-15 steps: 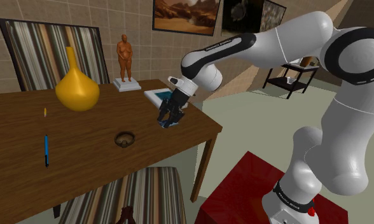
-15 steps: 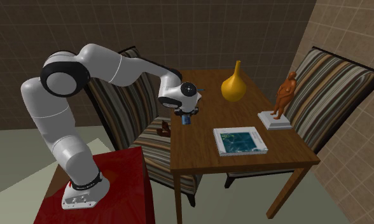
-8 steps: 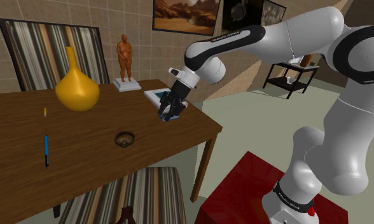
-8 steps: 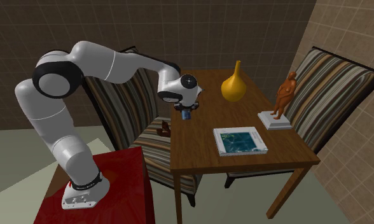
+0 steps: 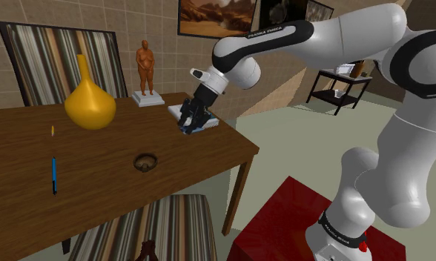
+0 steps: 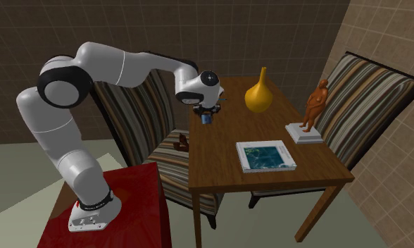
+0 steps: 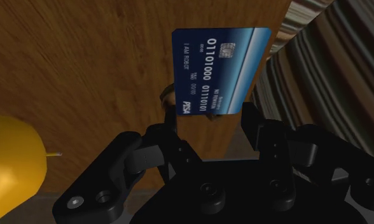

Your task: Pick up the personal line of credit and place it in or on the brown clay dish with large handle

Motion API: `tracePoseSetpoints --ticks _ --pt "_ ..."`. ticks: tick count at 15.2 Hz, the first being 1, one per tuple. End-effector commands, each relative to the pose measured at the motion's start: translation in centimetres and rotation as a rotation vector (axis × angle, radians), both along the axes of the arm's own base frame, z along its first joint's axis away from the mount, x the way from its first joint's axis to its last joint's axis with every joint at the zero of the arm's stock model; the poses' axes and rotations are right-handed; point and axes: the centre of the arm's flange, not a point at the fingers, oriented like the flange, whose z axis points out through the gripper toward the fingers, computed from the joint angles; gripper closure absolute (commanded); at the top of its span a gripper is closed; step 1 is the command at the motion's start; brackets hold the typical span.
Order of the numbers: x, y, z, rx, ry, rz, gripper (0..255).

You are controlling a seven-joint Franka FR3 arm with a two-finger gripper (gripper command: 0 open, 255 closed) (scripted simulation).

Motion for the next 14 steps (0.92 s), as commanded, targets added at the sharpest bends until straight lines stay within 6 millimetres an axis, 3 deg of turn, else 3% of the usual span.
tracePoseSetpoints --ticks 1,12,14 --pt "0.3 2.6 0.2 0.000 0.001 0.000 255" --pt "3.6 16.7 1.4 0.000 0.001 0.000 255" --pt "3.8 17.3 0.9 0.000 0.001 0.000 255"
